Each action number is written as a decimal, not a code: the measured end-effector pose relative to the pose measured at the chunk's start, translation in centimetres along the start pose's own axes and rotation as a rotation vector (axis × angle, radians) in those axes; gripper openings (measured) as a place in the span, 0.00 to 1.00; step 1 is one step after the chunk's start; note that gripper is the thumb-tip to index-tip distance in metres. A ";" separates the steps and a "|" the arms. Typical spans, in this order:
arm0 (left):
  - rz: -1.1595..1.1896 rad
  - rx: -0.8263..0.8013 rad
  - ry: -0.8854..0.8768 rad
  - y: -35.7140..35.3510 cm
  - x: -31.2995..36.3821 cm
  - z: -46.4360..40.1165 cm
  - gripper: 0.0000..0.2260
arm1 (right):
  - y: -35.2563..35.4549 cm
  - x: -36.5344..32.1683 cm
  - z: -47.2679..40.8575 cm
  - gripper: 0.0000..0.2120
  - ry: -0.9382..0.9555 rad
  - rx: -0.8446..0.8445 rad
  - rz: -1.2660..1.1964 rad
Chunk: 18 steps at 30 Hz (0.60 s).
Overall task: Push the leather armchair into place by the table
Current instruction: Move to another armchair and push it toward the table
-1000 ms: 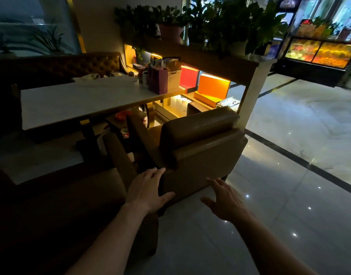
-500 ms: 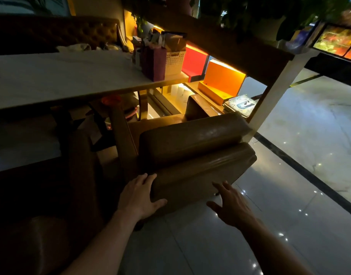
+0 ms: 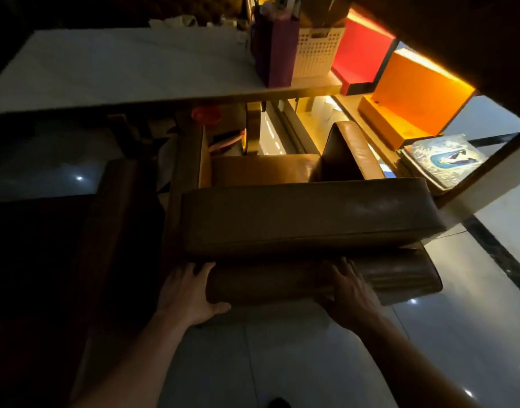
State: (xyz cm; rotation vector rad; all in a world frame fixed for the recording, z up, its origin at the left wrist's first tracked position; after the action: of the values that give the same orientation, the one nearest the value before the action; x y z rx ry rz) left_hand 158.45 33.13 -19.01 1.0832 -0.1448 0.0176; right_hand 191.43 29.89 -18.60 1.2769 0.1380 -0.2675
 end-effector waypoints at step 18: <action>0.021 0.187 0.103 -0.7 0.8 -0.5 0.47 | -0.8 2.0 -3.4 0.44 0.144 0.031 0.251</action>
State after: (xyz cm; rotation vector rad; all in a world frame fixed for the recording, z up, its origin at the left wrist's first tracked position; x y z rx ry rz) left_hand 159.39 33.16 -19.79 1.2645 -0.0627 0.1070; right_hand 193.31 32.69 -20.84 1.3291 0.0950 0.0380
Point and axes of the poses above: each hand's wrist, its own z-axis away from the middle knuckle, its own y-axis out of the back of the hand, x = y × z, the point moved 8 cm from there along -z, towards the middle knuckle, and after that the axes turned 3 degrees about -z, right-handed, at the moved point
